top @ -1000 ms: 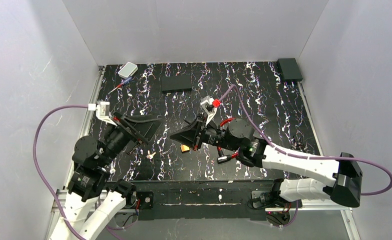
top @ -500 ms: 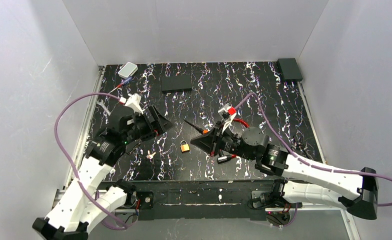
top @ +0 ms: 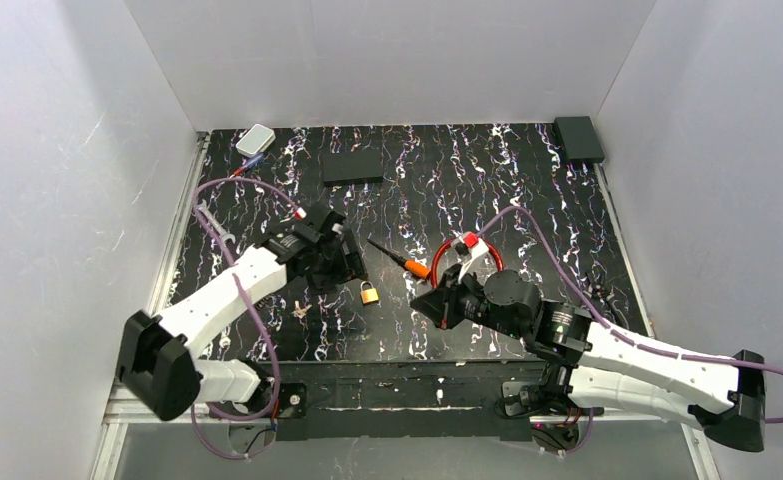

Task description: Unlock with the key

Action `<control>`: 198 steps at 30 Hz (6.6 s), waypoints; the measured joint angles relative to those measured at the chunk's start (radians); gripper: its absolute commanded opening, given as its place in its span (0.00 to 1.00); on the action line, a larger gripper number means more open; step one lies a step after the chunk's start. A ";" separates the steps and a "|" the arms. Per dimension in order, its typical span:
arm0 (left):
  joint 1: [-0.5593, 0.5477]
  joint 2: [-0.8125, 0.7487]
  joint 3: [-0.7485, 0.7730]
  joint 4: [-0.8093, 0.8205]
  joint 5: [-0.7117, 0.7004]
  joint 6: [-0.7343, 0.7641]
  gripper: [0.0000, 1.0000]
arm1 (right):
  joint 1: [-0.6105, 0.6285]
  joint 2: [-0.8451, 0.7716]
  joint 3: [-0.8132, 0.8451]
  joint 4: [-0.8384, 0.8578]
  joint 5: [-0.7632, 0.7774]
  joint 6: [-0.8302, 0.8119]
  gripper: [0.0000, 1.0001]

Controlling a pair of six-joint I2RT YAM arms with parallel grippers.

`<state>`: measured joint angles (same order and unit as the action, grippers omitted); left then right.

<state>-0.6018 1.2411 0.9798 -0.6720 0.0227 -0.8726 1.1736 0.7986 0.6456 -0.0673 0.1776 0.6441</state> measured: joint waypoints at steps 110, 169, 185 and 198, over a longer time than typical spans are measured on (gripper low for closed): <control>-0.166 -0.217 -0.056 0.090 -0.081 -0.229 0.00 | 0.000 0.443 0.105 0.184 -0.109 0.090 0.01; -0.160 -0.291 -0.154 0.214 -0.067 -0.293 0.00 | 0.002 0.424 0.123 0.198 0.012 0.133 0.01; -0.166 -0.294 -0.159 0.171 -0.085 -0.374 0.00 | -0.021 0.395 0.127 0.227 0.035 0.143 0.01; -0.166 -0.301 -0.214 0.163 -0.109 -0.690 0.00 | -0.021 0.340 0.033 0.304 0.102 0.186 0.01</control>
<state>-0.7677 0.9405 0.7654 -0.5091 -0.0868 -1.5623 1.1522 1.1385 0.6788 0.2371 0.2798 0.8303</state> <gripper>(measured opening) 0.359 0.031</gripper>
